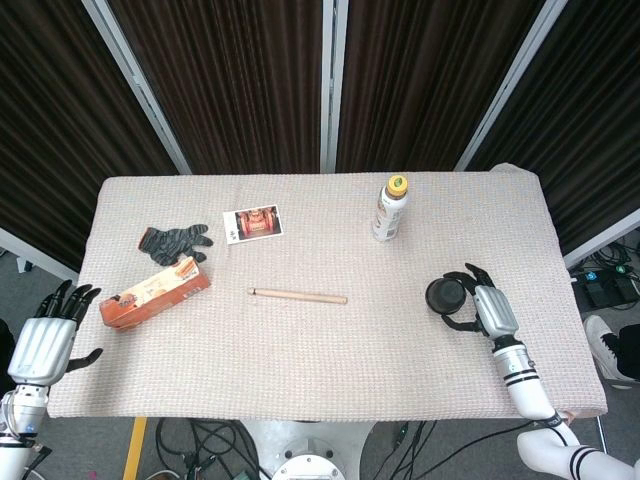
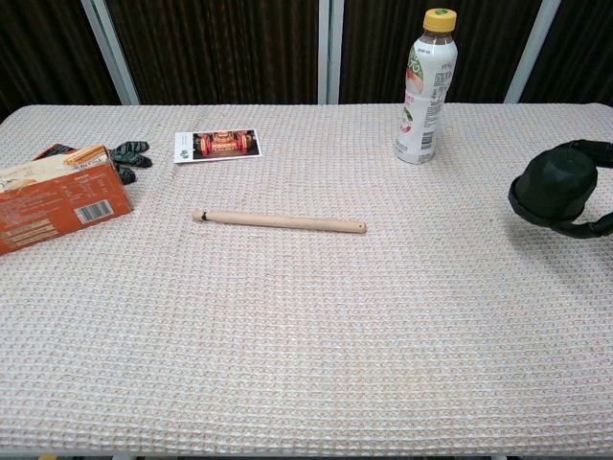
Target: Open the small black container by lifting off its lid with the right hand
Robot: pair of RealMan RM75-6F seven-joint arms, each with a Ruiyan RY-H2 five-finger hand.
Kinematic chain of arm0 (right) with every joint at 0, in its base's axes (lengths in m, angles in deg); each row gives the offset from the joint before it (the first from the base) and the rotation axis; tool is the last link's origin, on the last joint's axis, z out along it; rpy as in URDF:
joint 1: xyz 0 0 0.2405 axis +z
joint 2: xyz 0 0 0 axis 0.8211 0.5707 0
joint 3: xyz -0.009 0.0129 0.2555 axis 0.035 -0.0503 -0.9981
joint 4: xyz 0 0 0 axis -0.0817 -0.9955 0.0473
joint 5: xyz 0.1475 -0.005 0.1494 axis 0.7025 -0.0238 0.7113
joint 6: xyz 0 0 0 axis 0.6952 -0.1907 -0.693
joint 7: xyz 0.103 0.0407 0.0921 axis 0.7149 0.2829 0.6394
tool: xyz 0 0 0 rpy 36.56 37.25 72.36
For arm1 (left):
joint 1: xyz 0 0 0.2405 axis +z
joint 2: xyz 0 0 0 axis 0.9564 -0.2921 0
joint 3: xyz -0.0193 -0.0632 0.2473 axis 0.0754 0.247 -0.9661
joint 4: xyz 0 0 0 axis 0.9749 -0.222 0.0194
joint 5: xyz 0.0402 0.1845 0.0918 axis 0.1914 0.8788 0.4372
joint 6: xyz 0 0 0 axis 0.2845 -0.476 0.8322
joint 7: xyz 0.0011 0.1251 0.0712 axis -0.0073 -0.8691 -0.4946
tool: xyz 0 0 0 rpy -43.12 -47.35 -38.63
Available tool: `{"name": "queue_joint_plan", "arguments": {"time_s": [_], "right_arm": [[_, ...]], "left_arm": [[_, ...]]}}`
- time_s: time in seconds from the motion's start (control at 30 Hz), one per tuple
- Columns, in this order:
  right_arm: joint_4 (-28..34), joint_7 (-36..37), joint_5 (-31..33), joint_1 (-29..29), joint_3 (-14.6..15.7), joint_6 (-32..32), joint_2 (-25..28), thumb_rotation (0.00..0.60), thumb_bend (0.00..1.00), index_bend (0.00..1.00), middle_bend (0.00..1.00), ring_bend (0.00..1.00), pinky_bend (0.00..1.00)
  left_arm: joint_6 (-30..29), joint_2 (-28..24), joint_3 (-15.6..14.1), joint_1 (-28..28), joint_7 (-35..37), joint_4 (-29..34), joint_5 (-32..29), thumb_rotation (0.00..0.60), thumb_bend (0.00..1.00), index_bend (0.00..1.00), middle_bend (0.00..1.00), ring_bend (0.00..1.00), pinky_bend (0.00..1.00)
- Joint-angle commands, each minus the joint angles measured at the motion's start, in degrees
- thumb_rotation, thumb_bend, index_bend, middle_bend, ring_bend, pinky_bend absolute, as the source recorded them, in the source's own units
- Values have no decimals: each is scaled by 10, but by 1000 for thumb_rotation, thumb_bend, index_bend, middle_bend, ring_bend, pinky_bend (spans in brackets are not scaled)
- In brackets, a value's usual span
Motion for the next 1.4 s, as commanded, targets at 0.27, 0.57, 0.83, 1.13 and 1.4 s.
{"name": "queue_joint_plan", "arguments": {"time_s": [0.27, 0.57, 0.83, 1.13, 1.4], "right_arm": [[268, -22, -109, -9, -28, -159, 148, 600, 176, 324, 426, 59, 0], [96, -78, 54, 12, 16, 60, 44, 600, 192, 340, 432, 91, 0], [181, -19, -42, 18, -1, -40, 66, 600, 196, 346, 436, 91, 0], [328, -36, -180, -34, -18, -259, 161, 600, 190, 346, 442, 92, 0], [175, -87, -28, -18, 19, -73, 84, 600, 191, 355, 441, 91, 0]], "left_arm": [[5, 3, 0, -2, -5, 0, -2, 600, 123, 138, 106, 0, 176], [11, 9, -3, -5, 3, -8, 1, 600, 123, 138, 106, 0, 176], [4, 3, -1, -3, 1, 0, 1, 600, 123, 138, 106, 0, 177], [13, 11, -2, -8, -4, -3, 0, 600, 123, 138, 106, 0, 177], [14, 13, -5, -6, 3, -10, 1, 600, 123, 138, 106, 0, 177]]}}
